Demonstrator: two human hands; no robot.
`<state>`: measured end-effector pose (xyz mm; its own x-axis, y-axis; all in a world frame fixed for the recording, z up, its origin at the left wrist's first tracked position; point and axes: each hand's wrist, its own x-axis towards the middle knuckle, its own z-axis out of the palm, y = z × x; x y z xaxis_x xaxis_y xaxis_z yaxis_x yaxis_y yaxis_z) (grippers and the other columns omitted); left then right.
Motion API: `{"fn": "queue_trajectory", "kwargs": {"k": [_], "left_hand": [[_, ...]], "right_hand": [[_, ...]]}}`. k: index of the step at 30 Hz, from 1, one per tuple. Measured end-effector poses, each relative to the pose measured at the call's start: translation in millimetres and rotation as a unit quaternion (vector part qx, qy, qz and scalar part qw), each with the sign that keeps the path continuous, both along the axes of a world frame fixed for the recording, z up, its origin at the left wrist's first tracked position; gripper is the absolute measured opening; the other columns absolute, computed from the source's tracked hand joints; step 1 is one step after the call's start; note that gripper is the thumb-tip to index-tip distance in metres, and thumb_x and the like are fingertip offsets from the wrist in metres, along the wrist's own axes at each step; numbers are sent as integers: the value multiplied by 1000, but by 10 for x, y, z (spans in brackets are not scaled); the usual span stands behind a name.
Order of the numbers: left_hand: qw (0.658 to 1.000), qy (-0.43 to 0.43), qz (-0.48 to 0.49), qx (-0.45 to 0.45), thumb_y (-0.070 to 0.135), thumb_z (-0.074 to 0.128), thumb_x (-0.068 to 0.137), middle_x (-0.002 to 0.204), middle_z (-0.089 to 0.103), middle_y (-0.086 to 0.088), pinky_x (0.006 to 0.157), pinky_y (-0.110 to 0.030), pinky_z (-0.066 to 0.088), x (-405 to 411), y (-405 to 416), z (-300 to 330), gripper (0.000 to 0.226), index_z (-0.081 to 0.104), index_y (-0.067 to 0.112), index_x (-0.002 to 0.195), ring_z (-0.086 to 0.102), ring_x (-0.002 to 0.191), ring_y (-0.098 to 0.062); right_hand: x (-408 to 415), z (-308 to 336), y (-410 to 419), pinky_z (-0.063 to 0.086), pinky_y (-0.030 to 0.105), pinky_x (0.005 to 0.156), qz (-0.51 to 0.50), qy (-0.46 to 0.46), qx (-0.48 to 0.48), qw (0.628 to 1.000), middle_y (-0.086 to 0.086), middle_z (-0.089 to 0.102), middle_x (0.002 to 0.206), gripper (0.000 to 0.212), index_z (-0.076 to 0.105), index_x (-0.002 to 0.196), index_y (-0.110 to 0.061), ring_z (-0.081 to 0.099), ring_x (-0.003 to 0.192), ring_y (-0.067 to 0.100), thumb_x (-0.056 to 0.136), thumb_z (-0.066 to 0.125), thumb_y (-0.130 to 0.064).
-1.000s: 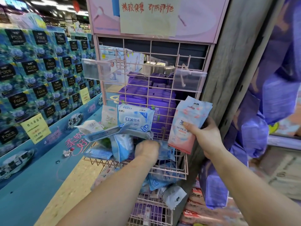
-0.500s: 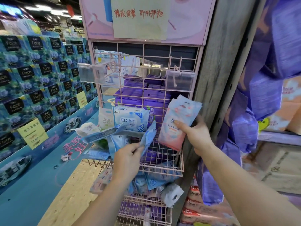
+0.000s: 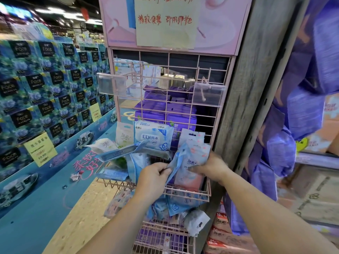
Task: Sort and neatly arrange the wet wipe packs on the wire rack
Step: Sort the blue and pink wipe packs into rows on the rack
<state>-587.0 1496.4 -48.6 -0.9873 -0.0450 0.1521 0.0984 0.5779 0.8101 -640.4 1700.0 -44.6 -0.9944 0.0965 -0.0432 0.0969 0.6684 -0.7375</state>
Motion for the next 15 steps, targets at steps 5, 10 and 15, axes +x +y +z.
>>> {"fn": "queue_trajectory", "kwargs": {"k": [5, 10, 15], "left_hand": [[1000, 9, -9, 3, 26, 56, 93, 55, 51, 7, 46, -14, 32, -71, 36, -19, 28, 56, 29, 65, 44, 52, -6], [1000, 12, 28, -2, 25, 54, 94, 49, 42, 6, 44, -19, 26, -86, 75, -28, 38, 46, 24, 57, 39, 47, -9], [996, 30, 84, 19, 24, 50, 96, 49, 44, 5, 44, -20, 26, -85, 83, -30, 34, 51, 21, 62, 41, 46, -10]], "right_hand": [[-7, 4, -23, 51, 43, 92, -27, 36, 2, 999, -2, 69, 106, 59, 62, 105, -30, 61, 105, 22, 53, 82, -47], [-38, -22, -67, 49, 44, 97, -33, -3, -23, 999, -4, 67, 112, 61, 54, 110, -36, 58, 113, 21, 56, 82, -46], [-105, 5, -198, 32, 42, 103, -52, -52, 58, 996, -2, 57, 130, 94, 35, 137, -36, 34, 132, 30, 56, 78, -57]]}}
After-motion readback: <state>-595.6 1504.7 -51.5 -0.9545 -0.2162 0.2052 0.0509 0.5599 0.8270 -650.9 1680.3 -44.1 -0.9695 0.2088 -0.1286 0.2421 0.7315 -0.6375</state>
